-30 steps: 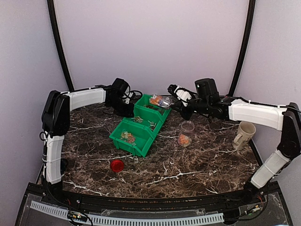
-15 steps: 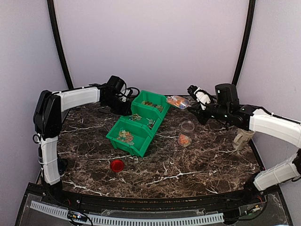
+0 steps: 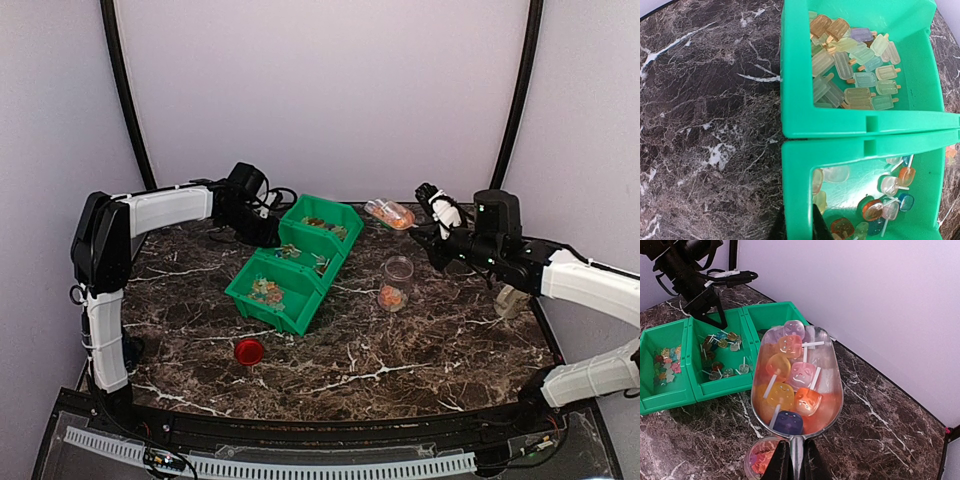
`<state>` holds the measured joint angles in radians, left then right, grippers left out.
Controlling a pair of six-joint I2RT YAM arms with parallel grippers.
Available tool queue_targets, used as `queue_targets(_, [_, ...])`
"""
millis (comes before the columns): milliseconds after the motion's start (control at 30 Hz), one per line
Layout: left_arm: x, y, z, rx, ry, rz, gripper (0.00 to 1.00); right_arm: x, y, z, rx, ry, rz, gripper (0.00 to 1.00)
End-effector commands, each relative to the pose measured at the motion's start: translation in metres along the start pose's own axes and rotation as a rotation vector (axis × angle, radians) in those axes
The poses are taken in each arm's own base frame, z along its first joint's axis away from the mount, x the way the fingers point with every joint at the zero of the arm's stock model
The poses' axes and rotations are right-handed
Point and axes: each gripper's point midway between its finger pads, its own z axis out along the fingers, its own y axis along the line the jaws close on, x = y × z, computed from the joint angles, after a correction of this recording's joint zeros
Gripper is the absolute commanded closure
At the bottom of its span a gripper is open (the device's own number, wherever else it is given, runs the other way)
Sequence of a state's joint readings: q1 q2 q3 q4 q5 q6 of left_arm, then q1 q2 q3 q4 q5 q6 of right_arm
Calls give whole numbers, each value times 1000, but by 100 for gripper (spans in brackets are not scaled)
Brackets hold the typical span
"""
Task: Pack the candies
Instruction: Scoop the fake candies from the storage box, then place the fake candies in the packing bottle.
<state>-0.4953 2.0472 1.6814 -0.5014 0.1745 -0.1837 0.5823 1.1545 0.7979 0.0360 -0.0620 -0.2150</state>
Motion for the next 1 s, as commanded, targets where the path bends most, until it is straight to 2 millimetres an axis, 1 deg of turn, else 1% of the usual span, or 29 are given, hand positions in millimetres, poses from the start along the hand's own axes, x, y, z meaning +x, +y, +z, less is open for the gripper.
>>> queue_targets(0, [-53, -29, -61, 92, -205, 24, 100, -16, -14, -7, 62, -41, 22, 100])
queue_targets(200, [-52, -26, -61, 74, -207, 31, 100, -9, -18, -19, 81, 41, 67, 100])
queue_targets(233, [-52, -25, -61, 72, -207, 31, 100, -4, -18, -21, 82, 75, 75, 100])
queue_targets(333, [-53, -26, -60, 76, -207, 31, 100, 4, -15, -26, 74, 140, 97, 100])
queue_targets(533, [-52, -26, -60, 76, -205, 32, 100, 12, -14, -43, 96, 204, 137, 100])
queue_targets(700, [-52, -25, -60, 71, -206, 31, 100, 15, -5, -55, 78, 236, 146, 100])
queue_targets(833, [-52, -26, -60, 72, -205, 32, 100, 22, 5, -61, 63, 264, 143, 100])
queue_targets(967, [-52, -25, -62, 68, -208, 34, 100, 31, 10, -65, 62, 295, 151, 100])
